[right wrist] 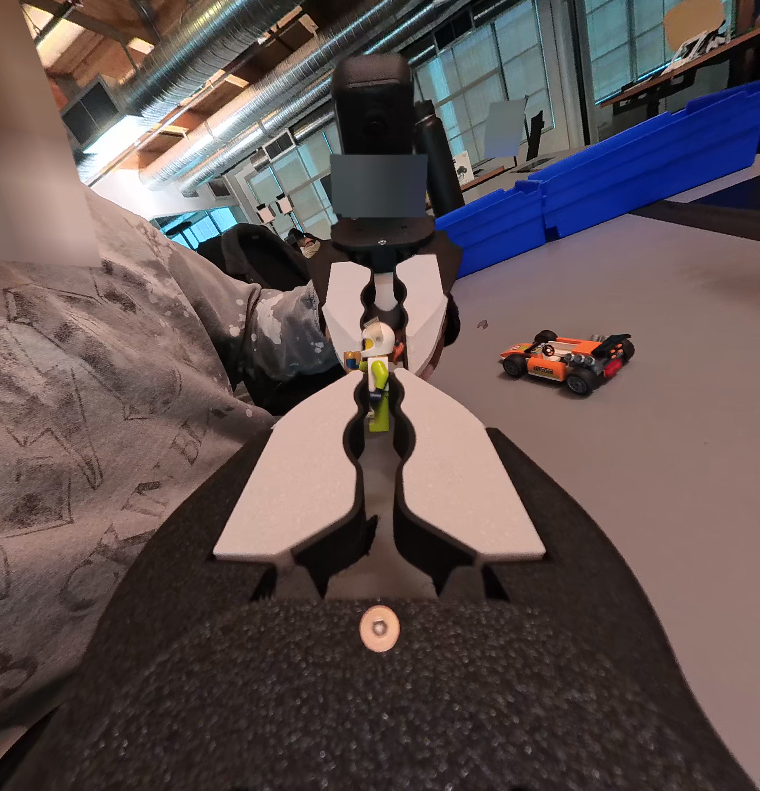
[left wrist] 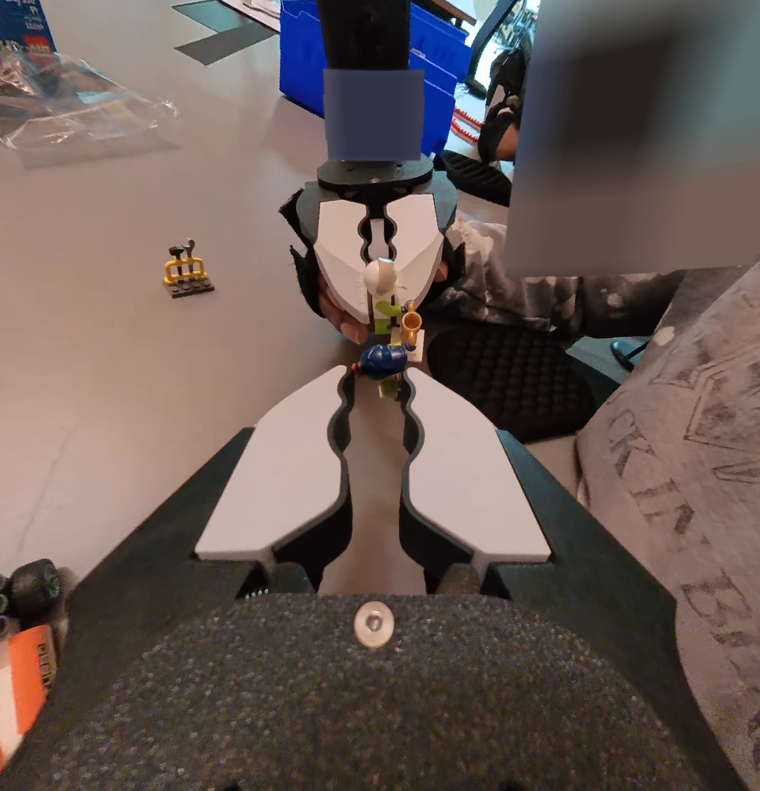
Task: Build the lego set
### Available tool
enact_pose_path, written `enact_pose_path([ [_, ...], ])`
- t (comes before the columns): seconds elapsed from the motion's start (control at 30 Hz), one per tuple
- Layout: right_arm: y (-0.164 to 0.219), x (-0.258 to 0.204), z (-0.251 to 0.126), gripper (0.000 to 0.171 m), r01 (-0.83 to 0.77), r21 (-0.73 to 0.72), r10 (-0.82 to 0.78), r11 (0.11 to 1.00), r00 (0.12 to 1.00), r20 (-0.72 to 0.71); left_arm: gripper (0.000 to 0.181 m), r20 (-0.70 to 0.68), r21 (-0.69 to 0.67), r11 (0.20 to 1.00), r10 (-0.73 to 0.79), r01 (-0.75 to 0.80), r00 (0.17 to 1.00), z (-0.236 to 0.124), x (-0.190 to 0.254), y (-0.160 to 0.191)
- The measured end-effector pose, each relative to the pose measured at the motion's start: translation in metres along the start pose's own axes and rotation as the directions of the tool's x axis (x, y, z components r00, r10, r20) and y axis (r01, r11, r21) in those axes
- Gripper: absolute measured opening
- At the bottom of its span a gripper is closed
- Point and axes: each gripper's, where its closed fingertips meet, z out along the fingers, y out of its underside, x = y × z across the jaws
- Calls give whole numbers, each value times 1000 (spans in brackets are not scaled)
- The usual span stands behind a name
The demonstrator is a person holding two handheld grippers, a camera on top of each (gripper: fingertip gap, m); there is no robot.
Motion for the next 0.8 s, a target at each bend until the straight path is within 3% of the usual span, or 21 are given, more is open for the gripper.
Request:
enact_pose_path([
  [0.4,2,9,6,8,-62,20,63,998,997,-43,18,100,-104,983,163,-152,982,-7,-12,2],
  [0.63,-14,17,-4,8,-122,126,130,984,990,-55,27,34,42,998,37,-39,999,-6,-18,-14],
  [0.8,-18,15,-6,8,-134,151,142,979,989,-42,16,4,119,993,24,-24,1000,-2,-17,-26],
])
